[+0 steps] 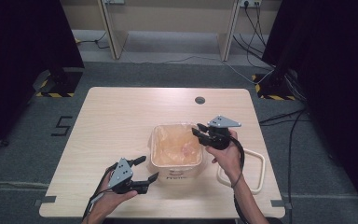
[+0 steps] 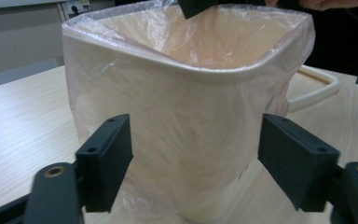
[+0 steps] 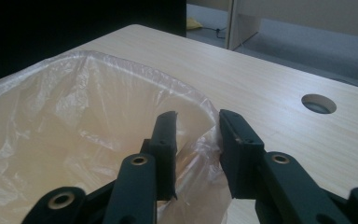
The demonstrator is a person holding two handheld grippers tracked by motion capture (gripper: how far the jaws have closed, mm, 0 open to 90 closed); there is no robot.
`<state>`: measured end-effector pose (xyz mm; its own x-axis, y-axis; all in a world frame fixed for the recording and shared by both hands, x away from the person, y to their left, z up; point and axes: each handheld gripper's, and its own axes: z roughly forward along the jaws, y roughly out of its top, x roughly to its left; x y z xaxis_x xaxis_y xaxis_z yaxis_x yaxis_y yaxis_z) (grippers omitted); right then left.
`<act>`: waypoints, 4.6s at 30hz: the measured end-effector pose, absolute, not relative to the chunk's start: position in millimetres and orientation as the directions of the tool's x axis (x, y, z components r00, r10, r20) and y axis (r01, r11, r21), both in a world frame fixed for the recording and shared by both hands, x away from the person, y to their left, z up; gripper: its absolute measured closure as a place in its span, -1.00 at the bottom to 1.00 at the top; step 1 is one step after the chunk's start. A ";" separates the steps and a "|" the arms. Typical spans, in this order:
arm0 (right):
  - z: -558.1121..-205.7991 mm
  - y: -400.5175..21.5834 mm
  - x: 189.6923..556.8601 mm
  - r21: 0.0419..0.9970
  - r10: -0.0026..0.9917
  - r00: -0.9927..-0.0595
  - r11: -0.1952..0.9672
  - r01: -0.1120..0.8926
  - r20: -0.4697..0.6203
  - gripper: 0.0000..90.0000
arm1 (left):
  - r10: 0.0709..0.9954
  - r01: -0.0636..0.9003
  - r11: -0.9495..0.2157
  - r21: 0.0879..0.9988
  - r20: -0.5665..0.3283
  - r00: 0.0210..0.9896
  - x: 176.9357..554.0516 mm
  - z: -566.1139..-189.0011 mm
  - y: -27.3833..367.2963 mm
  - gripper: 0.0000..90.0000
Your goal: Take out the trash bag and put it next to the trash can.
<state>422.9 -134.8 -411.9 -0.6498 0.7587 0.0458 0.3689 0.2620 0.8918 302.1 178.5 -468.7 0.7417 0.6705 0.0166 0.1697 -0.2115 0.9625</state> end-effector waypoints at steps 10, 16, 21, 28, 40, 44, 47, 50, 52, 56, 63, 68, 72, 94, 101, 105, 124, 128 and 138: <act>-403.0 -133.4 417.2 0.911 0.772 -0.635 0.279 0.303 -0.025 0.77 | 0.671 0.144 -0.241 0.960 0.058 0.739 299.0 -468.7 171.8 -0.11; -392.4 -126.5 412.8 0.922 0.760 -0.646 0.298 0.249 -0.072 0.85 | 0.675 0.134 -0.250 0.959 0.073 0.734 297.7 -467.3 169.1 -0.05; -382.6 -122.6 406.1 0.932 0.751 -0.656 0.287 0.220 -0.077 0.84 | 0.670 0.114 -0.258 0.959 0.092 0.736 293.2 -464.1 167.4 0.16; -378.2 -121.4 402.7 0.938 0.744 -0.665 0.275 0.211 -0.068 0.86 | 0.671 0.084 -0.252 0.964 0.111 0.733 289.2 -457.6 169.5 0.42; -366.3 -121.9 402.1 0.956 0.744 -0.667 0.225 0.186 -0.045 0.90 | 0.666 -0.010 -0.254 0.967 0.183 0.723 280.6 -447.3 164.2 0.09; -367.1 -124.0 403.3 0.956 0.746 -0.665 0.221 0.193 -0.038 0.90 | 0.651 -0.023 -0.251 0.968 0.186 0.736 280.4 -443.7 161.3 0.08; -367.4 -125.3 404.3 0.957 0.744 -0.667 0.217 0.195 -0.033 0.90 | 0.643 -0.004 -0.225 0.974 0.152 0.751 280.9 -441.0 161.4 0.11; -367.1 -124.7 404.9 0.957 0.742 -0.669 0.214 0.197 -0.028 0.90 | 0.638 -0.018 -0.227 0.974 0.163 0.753 280.2 -436.6 160.4 0.10; -367.3 -124.1 405.1 0.956 0.741 -0.671 0.216 0.198 -0.029 0.90 | 0.623 -0.014 -0.217 0.976 0.149 0.767 280.6 -432.5 159.8 0.10; -368.0 -124.8 405.9 0.956 0.742 -0.670 0.214 0.203 -0.024 0.90 | 0.581 0.032 -0.200 0.979 0.092 0.809 284.1 -428.3 156.5 0.11; -368.4 -127.0 407.4 0.954 0.739 -0.673 0.210 0.213 -0.012 0.89 | 0.546 0.104 -0.208 0.973 0.027 0.838 292.6 -427.4 150.2 0.20; -369.2 -125.7 407.6 0.952 0.735 -0.677 0.217 0.216 -0.014 0.89 | 0.536 0.123 -0.249 0.961 0.031 0.844 298.2 -426.4 145.4 0.25; -369.4 -126.1 407.5 0.953 0.737 -0.676 0.213 0.217 -0.011 0.89 | 0.528 0.119 -0.270 0.955 0.043 0.848 300.3 -425.6 142.9 0.44; -356.7 -131.1 404.6 0.967 0.744 -0.668 0.183 0.178 -0.018 0.89 | 0.544 0.118 -0.195 0.974 0.008 0.839 299.3 -401.7 157.3 0.99; -350.4 -130.4 404.9 0.971 0.741 -0.671 0.177 0.162 -0.023 0.87 | 0.549 0.136 -0.178 0.975 -0.016 0.835 298.3 -385.6 163.1 0.99; -348.6 -130.9 404.1 0.973 0.736 -0.677 0.160 0.164 -0.007 0.84 | 0.560 0.123 -0.160 0.979 -0.013 0.828 299.2 -375.5 168.1 0.99; -324.7 -157.5 403.4 0.973 0.727 -0.665 -0.020 0.229 0.171 -0.09 | 0.615 0.079 -0.102 0.992 0.001 0.789 315.2 -352.1 184.8 0.99; -324.0 -166.4 403.7 0.962 0.711 -0.661 -0.080 0.260 0.238 -0.16 | 0.635 0.074 -0.085 0.994 -0.003 0.773 316.8 -348.4 194.5 0.99; -337.3 -192.0 401.1 0.950 0.742 -0.614 -0.098 0.297 0.268 -0.17 | 0.696 0.049 -0.034 0.998 -0.011 0.718 317.8 -333.3 224.9 0.99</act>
<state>401.1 -192.0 -337.3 -0.6145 0.7419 0.2683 0.2966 -0.0979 0.9500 317.8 224.9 -333.3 0.7179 0.6961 -0.0113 0.0488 -0.0341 0.9982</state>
